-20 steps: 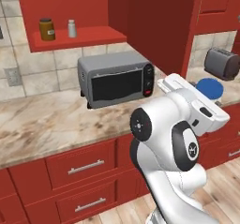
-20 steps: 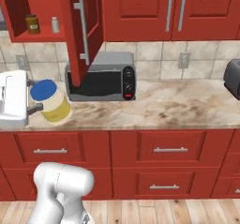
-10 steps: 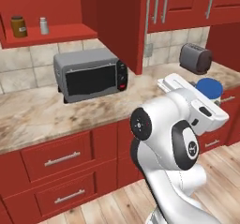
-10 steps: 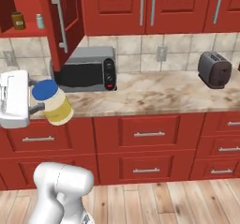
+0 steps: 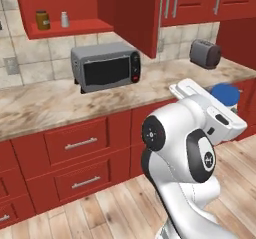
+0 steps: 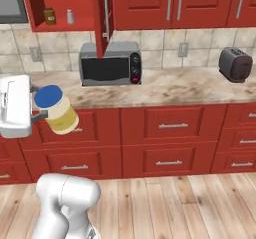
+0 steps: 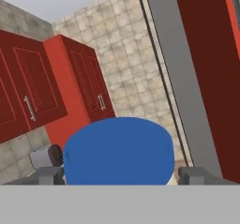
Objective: Collect the turmeric, mayonnaise, and shaker from the cabinet and place them next to the stove.
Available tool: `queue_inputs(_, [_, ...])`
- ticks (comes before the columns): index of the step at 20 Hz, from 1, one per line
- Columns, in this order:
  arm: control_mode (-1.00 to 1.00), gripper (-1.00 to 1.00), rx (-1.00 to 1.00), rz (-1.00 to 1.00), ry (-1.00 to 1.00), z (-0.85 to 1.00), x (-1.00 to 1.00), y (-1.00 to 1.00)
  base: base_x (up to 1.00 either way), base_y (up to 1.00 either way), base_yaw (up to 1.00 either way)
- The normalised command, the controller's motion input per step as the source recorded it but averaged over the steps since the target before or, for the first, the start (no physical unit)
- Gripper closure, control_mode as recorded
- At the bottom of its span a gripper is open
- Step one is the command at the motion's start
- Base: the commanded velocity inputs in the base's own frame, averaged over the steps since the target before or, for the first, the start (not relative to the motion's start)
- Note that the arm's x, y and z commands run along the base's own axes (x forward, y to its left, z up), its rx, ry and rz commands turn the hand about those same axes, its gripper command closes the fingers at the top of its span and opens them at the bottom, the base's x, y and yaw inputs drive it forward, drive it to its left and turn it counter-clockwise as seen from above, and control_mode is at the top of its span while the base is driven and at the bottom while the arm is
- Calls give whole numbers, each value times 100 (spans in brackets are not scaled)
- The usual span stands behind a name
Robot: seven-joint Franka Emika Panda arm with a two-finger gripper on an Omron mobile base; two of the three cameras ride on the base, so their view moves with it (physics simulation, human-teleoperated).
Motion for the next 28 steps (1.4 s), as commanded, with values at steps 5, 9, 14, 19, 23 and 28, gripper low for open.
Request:
queue_inputs(5, [100, 100, 0, 0, 0, 0, 0, 0, -52, 77, 15])
queue_inputs(9, [100, 100, 0, 0, 0, 0, 0, 0, -40, 72, 20])
queue_inputs(14, [100, 100, 0, 0, 0, 0, 0, 0, -13, 74, 21])
queue_inputs(19, [100, 100, 0, 0, 0, 0, 0, 0, 39, 68, 16])
queue_inputs(23, [100, 100, 0, 0, 0, 0, 0, 0, 48, 70, 15])
queue_inputs(28, [100, 100, 0, 0, 0, 0, 0, 0, 43, 73, 14])
